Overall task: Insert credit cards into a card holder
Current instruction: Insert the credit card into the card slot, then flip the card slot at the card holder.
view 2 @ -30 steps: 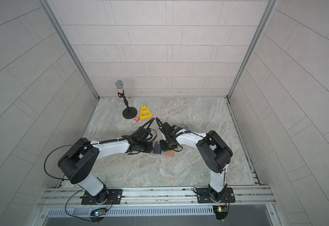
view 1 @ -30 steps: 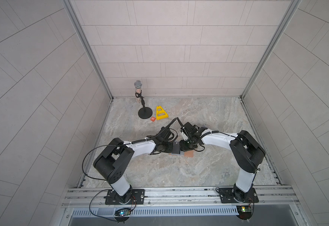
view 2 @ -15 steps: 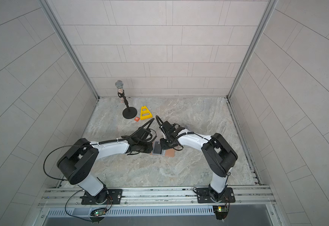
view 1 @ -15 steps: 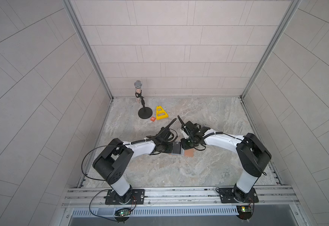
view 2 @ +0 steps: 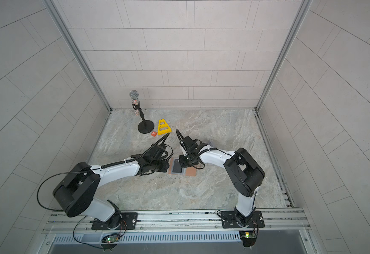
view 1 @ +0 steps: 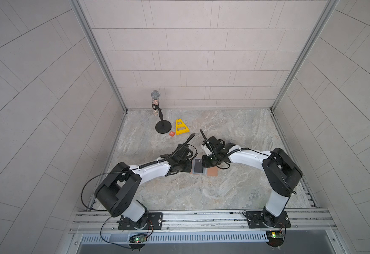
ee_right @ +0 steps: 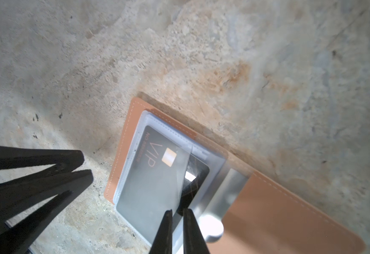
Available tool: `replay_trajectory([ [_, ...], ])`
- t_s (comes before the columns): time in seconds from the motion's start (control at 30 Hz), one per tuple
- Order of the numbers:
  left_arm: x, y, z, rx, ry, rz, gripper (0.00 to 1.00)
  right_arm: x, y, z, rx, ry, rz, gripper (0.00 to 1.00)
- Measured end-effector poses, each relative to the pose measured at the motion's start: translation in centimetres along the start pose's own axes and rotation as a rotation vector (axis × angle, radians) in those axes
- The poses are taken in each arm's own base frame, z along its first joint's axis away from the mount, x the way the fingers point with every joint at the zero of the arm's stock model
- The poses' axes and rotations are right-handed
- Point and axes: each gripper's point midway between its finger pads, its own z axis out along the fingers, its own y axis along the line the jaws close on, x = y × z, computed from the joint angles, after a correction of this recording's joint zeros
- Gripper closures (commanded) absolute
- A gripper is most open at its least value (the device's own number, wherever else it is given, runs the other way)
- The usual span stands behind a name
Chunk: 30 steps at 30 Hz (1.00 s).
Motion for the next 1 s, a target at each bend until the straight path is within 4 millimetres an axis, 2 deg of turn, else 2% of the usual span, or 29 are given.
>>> replay_trajectory([
  [0.27, 0.1, -0.5, 0.3, 0.029, 0.009, 0.0, 0.73, 0.5, -1.0, 1.0, 0.033, 0.02, 0.008, 0.88],
  [0.73, 1.0, -0.8, 1.5, 0.058, 0.055, -0.008, 0.73, 0.6, -1.1, 1.2, 0.038, 0.021, 0.008, 0.88],
  [1.0, 1.0, -1.6, 1.5, 0.098, 0.059, -0.008, 0.73, 0.5, -1.1, 1.2, 0.038, 0.021, 0.008, 0.88],
])
